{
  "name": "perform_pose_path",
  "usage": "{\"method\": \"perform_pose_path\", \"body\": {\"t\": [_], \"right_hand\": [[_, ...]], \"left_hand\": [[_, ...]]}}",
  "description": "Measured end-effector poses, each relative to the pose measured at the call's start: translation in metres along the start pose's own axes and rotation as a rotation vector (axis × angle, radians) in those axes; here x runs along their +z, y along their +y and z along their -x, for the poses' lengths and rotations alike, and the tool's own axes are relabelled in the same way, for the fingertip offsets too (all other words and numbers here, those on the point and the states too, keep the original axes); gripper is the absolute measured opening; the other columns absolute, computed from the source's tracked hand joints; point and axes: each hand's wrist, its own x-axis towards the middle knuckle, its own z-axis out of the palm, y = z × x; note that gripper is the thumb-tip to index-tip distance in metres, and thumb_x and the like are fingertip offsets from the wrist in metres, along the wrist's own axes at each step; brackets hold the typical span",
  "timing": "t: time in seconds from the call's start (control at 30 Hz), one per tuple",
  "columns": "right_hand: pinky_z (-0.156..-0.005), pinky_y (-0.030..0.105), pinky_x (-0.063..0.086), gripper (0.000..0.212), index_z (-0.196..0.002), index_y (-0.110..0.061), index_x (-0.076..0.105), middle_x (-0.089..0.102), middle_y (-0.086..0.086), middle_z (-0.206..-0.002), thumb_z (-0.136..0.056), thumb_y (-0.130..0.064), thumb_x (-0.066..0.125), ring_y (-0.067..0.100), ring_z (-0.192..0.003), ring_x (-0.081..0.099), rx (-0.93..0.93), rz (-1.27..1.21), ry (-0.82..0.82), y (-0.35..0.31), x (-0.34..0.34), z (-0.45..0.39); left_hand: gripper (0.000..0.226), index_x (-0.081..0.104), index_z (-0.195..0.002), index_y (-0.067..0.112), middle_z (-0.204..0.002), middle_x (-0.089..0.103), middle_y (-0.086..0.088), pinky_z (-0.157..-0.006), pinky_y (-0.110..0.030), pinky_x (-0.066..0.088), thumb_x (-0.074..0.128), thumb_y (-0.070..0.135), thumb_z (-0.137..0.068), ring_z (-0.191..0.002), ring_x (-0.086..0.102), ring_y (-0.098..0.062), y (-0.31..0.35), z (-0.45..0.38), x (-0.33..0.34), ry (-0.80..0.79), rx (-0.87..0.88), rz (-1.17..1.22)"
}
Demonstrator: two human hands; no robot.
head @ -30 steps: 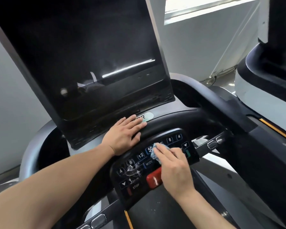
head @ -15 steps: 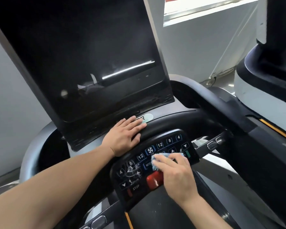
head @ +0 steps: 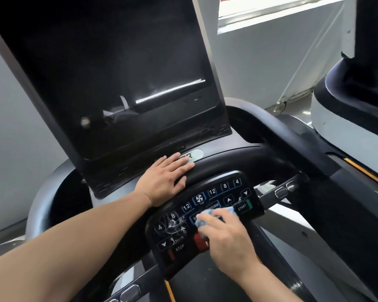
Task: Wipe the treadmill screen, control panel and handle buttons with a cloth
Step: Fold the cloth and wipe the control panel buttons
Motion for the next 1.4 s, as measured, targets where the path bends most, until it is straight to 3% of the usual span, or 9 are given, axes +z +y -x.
{"method": "perform_pose_path", "body": {"t": [0.2, 0.3, 0.47, 0.53, 0.9, 1.03, 1.13, 1.27, 1.4], "right_hand": [[-0.095, 0.031, 0.052, 0.027, -0.106, -0.018, 0.076, 0.072, -0.007, -0.123, -0.093, -0.008, 0.055, 0.019, -0.107, 0.063, -0.073, -0.060, -0.058, -0.029, -0.002, 0.002], [-0.101, 0.035, 0.052, 0.039, -0.122, -0.016, 0.072, 0.068, -0.001, -0.132, -0.090, -0.011, 0.050, 0.020, -0.113, 0.065, 0.168, -0.072, -0.008, -0.006, -0.008, -0.008], [-0.099, 0.035, 0.052, 0.026, -0.105, -0.012, 0.077, 0.073, 0.002, -0.121, -0.092, -0.006, 0.056, 0.025, -0.106, 0.067, -0.048, -0.046, -0.056, -0.034, 0.004, 0.005], [-0.098, 0.037, 0.052, 0.027, -0.101, -0.013, 0.078, 0.074, 0.004, -0.120, -0.089, -0.007, 0.055, 0.026, -0.104, 0.069, 0.062, -0.042, -0.036, -0.014, 0.001, 0.001], [-0.111, 0.041, 0.047, 0.026, -0.112, -0.012, 0.076, 0.067, 0.007, -0.137, -0.087, -0.016, 0.073, 0.028, -0.122, 0.061, 0.136, -0.065, -0.050, -0.027, 0.002, 0.002], [-0.114, 0.038, 0.044, 0.025, -0.115, -0.009, 0.074, 0.067, 0.006, -0.134, -0.090, -0.010, 0.074, 0.029, -0.123, 0.060, -0.083, -0.090, -0.110, -0.044, 0.012, 0.014], [-0.103, 0.039, 0.050, 0.033, -0.118, -0.012, 0.071, 0.069, 0.002, -0.126, -0.087, -0.007, 0.079, 0.024, -0.113, 0.060, 0.119, -0.123, -0.042, -0.018, 0.000, -0.008], [-0.082, 0.016, 0.051, 0.031, -0.122, -0.026, 0.066, 0.071, -0.015, -0.102, -0.095, -0.011, 0.073, 0.005, -0.093, 0.067, 0.484, -0.443, 0.022, -0.022, -0.028, -0.039], [-0.087, 0.013, 0.048, 0.035, -0.116, -0.035, 0.066, 0.069, -0.019, -0.107, -0.099, -0.004, 0.062, 0.003, -0.106, 0.065, 0.704, -0.768, 0.069, -0.014, -0.046, -0.067]], "left_hand": [[0.055, 0.040, -0.158, 0.042, -0.165, 0.038, 0.014, -0.129, -0.044, 0.023, 0.031, 0.051, -0.105, -0.158, 0.024, -0.012, 0.000, 0.001, 0.001, 0.018, 0.001, -0.007], [0.054, 0.040, -0.158, 0.041, -0.165, 0.039, 0.014, -0.129, -0.044, 0.023, 0.031, 0.051, -0.105, -0.158, 0.024, -0.013, 0.000, -0.001, 0.000, 0.017, -0.001, -0.007], [0.053, 0.044, -0.156, 0.040, -0.163, 0.043, 0.012, -0.126, -0.046, 0.028, 0.035, 0.049, -0.105, -0.156, 0.029, -0.015, -0.001, 0.000, 0.003, 0.048, 0.013, -0.015], [0.052, 0.045, -0.156, 0.039, -0.163, 0.044, 0.012, -0.126, -0.046, 0.028, 0.035, 0.049, -0.105, -0.156, 0.030, -0.016, -0.001, -0.001, 0.004, 0.049, 0.013, -0.013], [0.054, 0.040, -0.158, 0.041, -0.166, 0.038, 0.013, -0.129, -0.043, 0.021, 0.032, 0.050, -0.106, -0.159, 0.023, -0.014, -0.002, -0.001, 0.002, 0.012, -0.001, -0.011], [0.053, 0.040, -0.158, 0.041, -0.165, 0.039, 0.013, -0.128, -0.045, 0.023, 0.033, 0.049, -0.106, -0.158, 0.025, -0.015, -0.003, 0.000, 0.004, 0.023, 0.012, -0.015], [0.054, 0.040, -0.158, 0.040, -0.165, 0.039, 0.013, -0.128, -0.045, 0.024, 0.032, 0.050, -0.106, -0.158, 0.025, -0.016, -0.004, -0.001, 0.004, 0.015, 0.005, -0.018], [0.054, 0.039, -0.159, 0.040, -0.166, 0.038, 0.012, -0.128, -0.045, 0.023, 0.031, 0.051, -0.106, -0.158, 0.024, -0.016, -0.004, 0.000, 0.006, 0.011, 0.012, -0.023], [0.057, 0.036, -0.160, 0.040, -0.167, 0.035, 0.013, -0.130, -0.042, 0.018, 0.027, 0.053, -0.106, -0.159, 0.021, -0.014, -0.003, 0.000, 0.002, -0.006, 0.008, -0.019]]}}
